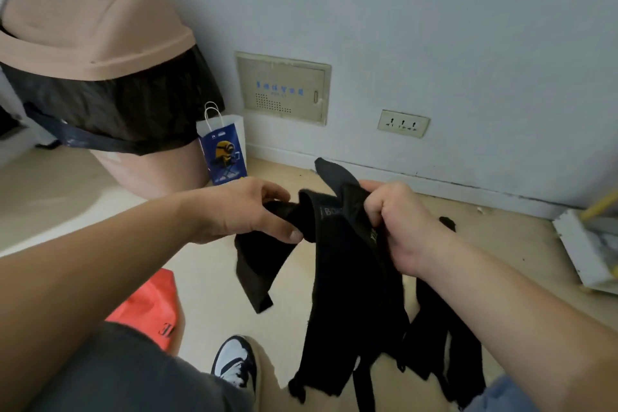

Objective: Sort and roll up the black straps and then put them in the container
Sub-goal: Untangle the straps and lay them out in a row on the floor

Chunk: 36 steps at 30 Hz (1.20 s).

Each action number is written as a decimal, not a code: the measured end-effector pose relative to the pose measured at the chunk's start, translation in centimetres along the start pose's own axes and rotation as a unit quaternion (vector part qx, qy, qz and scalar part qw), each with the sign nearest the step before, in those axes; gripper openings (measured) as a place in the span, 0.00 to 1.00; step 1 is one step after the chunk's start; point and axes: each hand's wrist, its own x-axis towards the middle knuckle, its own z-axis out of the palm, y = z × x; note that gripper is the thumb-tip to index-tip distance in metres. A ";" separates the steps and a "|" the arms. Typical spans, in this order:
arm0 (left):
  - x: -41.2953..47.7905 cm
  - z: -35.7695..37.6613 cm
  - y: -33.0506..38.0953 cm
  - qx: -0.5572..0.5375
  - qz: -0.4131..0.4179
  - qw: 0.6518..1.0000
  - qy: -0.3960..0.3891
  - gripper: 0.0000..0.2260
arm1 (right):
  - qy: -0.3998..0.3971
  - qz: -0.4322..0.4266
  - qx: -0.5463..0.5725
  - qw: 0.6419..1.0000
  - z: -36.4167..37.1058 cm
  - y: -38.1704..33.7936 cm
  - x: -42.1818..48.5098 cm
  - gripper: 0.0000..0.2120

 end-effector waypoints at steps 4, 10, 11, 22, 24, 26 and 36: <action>-0.9 0.5 0.1 -0.077 0.032 0.996 -0.015 0.34 | 0.120 0.046 -0.065 0.990 -0.8 1.4 1.9 0.29; -1.6 1.8 0.7 -0.158 0.033 0.983 -0.084 0.17 | 0.148 -0.005 -0.055 0.987 -2.1 1.8 2.4 0.24; -1.6 2.0 0.8 -0.178 0.030 0.979 -0.093 0.17 | 0.146 -0.017 -0.055 0.988 -2.2 1.5 2.1 0.23; -0.2 3.1 2.0 -0.212 0.045 0.976 0.003 0.14 | 0.051 -0.064 -0.009 0.997 -2.8 0.3 1.1 0.12; -0.3 3.7 2.4 -0.242 0.055 0.968 -0.040 0.17 | 0.019 -0.068 0.035 0.997 -2.9 0.2 1.1 0.17; -0.3 4.3 2.9 -0.220 0.082 0.971 -0.039 0.17 | 0.004 -0.066 0.085 0.994 -3.2 0.0 1.2 0.18; -0.2 3.5 4.3 -0.280 0.110 0.949 0.100 0.11 | -0.087 0.013 0.106 0.991 -4.1 -0.1 1.6 0.10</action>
